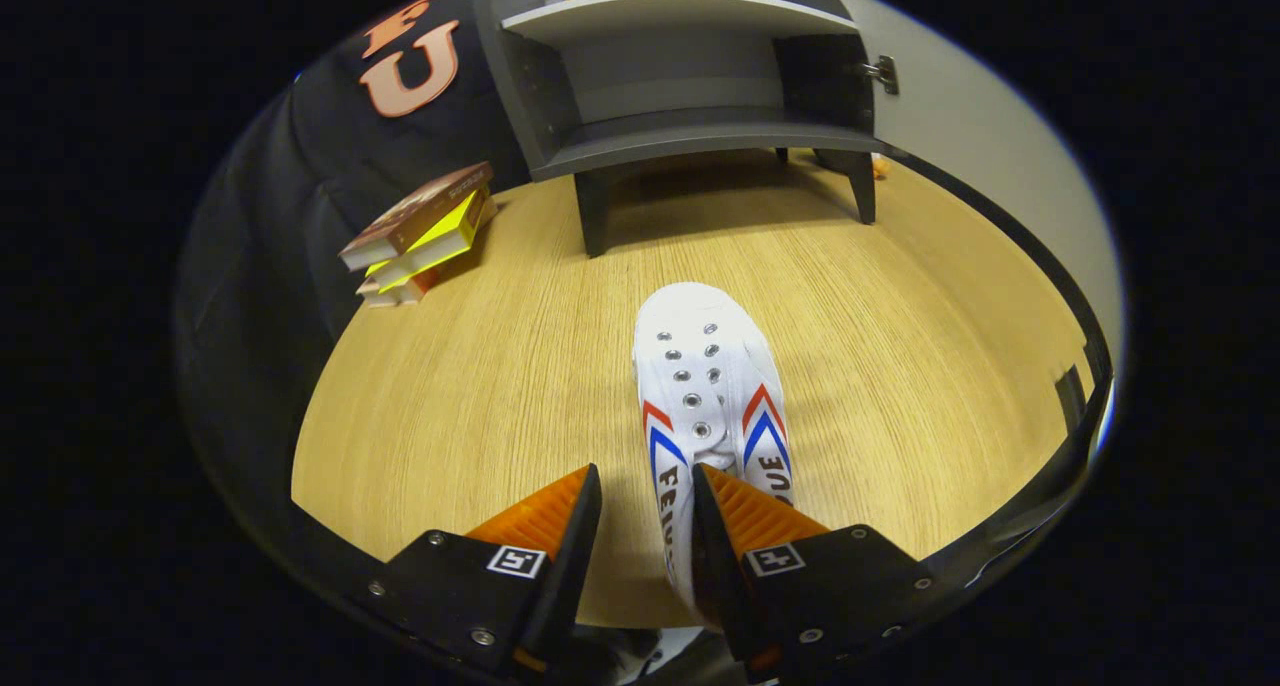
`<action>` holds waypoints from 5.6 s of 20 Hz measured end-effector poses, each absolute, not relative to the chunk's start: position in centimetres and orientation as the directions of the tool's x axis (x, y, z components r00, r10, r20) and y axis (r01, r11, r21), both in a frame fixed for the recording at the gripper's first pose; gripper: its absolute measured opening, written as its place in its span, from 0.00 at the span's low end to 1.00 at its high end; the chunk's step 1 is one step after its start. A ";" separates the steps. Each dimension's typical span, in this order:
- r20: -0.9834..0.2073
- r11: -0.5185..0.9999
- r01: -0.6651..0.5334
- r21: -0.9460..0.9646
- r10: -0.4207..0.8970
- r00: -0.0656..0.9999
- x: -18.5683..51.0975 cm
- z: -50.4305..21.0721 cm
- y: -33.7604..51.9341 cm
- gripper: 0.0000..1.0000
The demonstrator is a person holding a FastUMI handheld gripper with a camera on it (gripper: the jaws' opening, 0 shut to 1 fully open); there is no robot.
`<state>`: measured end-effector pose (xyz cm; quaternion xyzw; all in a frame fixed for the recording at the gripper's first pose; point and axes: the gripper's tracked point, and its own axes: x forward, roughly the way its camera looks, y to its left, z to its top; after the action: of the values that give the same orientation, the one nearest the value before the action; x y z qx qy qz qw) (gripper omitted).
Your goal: Open the shoe cabinet door, grab the shoes and put them into the shoe cabinet, then close the shoe cabinet door.
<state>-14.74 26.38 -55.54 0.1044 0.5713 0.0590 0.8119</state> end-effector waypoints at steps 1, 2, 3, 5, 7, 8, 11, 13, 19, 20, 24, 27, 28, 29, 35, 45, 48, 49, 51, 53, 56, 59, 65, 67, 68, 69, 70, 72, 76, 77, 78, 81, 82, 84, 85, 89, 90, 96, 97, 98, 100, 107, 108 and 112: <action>-0.916 0.974 0.032 0.222 0.197 0.348 -14.6 -56.2 26.3 0.53; -0.914 0.979 0.039 0.202 0.175 0.367 -14.3 -56.3 26.1 0.49; -0.914 0.983 0.035 0.178 0.152 0.376 -14.2 -56.6 25.8 0.38; -0.907 0.983 0.034 0.181 0.154 0.392 -14.2 -56.2 25.7 0.22; -0.921 0.980 0.038 0.193 0.168 0.353 -14.3 -56.1 25.6 0.06; -0.922 0.978 0.044 0.203 0.176 0.344 -13.9 -55.7 25.8 0.04; -0.915 0.980 0.018 0.198 0.179 0.363 -12.3 -54.0 25.1 0.01; -0.904 0.977 0.007 0.214 0.195 0.381 -11.3 -52.5 24.8 0.01; -0.876 0.970 -0.029 0.243 0.232 0.424 -8.9 -47.5 22.6 0.01; -0.870 0.972 -0.040 0.231 0.224 0.439 -8.3 -46.5 21.9 0.01; -0.843 0.973 -0.064 0.223 0.226 0.488 -5.1 -42.6 19.9 0.01; -0.808 0.971 -0.071 0.228 0.229 0.542 -2.0 -39.1 18.6 0.01; -0.796 0.971 -0.080 0.225 0.230 0.560 -1.1 -38.0 18.2 0.01; -0.787 0.969 -0.086 0.233 0.240 0.569 -0.1 -36.7 18.0 0.01; -0.739 0.972 -0.135 0.193 0.235 0.631 5.8 -30.7 16.4 0.01; -0.707 0.986 -0.123 0.113 0.166 0.687 17.2 -27.1 15.1 0.01; -0.698 0.984 -0.127 0.122 0.176 0.694 20.6 -26.7 15.6 0.01; -0.698 0.983 -0.131 0.125 0.181 0.693 21.8 -26.6 15.8 0.00; -0.701 0.982 -0.137 0.128 0.187 0.688 24.1 -26.8 16.3 0.01; -0.694 0.984 -0.140 0.114 0.179 0.697 26.4 -27.6 16.6 0.01; -0.715 0.989 -0.118 0.091 0.148 0.683 28.6 -29.8 16.8 0.01; -0.736 0.988 -0.107 0.109 0.152 0.660 30.5 -31.6 17.3 0.01; -0.730 0.994 -0.097 0.053 0.105 0.676 34.0 -33.6 17.3 0.03; -0.707 0.994 -0.105 -0.025 0.056 0.705 34.7 -33.8 16.7 0.13; -0.679 0.991 -0.117 -0.064 0.042 0.733 35.0 -33.2 16.7 0.21; -0.639 0.986 -0.112 -0.122 0.009 0.769 35.5 -32.4 16.2 0.35; -0.601 0.981 -0.114 -0.157 -0.003 0.799 35.8 -31.3 16.1 0.39; -0.573 0.980 -0.136 -0.145 0.029 0.819 35.3 -29.8 16.9 0.46; -0.560 0.987 -0.136 -0.084 0.066 0.826 33.8 -27.1 16.9 0.56; -0.559 0.988 -0.136 -0.070 0.075 0.826 33.3 -26.4 16.9 0.58; -0.559 0.989 -0.139 -0.056 0.084 0.825 32.7 -25.7 16.9 0.59; -0.550 0.989 -0.144 -0.023 0.108 0.828 31.0 -23.5 16.5 0.64; -0.543 0.989 -0.145 -0.011 0.116 0.832 30.2 -22.7 16.4 0.65; -0.524 0.988 -0.154 0.010 0.136 0.840 28.6 -21.0 16.4 0.70; -0.516 0.987 -0.158 0.011 0.141 0.845 27.6 -20.3 16.2 0.73; -0.487 0.987 -0.162 0.012 0.147 0.861 23.1 -17.9 15.5 0.83; -0.482 0.987 -0.163 0.008 0.147 0.864 22.0 -17.5 15.2 0.84; -0.474 0.993 -0.114 -0.011 0.095 0.875 15.6 -14.6 11.0 0.89; -0.472 0.995 -0.099 -0.028 0.074 0.879 14.5 -13.9 9.9 0.89; -0.461 0.995 -0.088 -0.040 0.060 0.886 13.5 -13.1 9.0 0.89; -0.450 0.996 -0.067 -0.054 0.036 0.892 11.4 -11.8 7.3 0.90; -0.450 0.999 0.037 -0.027 -0.045 0.892 3.0 -9.7 1.3 0.91; -0.455 0.998 0.053 -0.028 -0.060 0.889 1.8 -9.5 0.3 0.91; -0.462 0.996 0.089 -0.008 -0.082 0.883 -1.9 -8.5 -2.8 0.90</action>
<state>-1.92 -2.79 -8.52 0.0068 0.2379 -0.0441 0.9703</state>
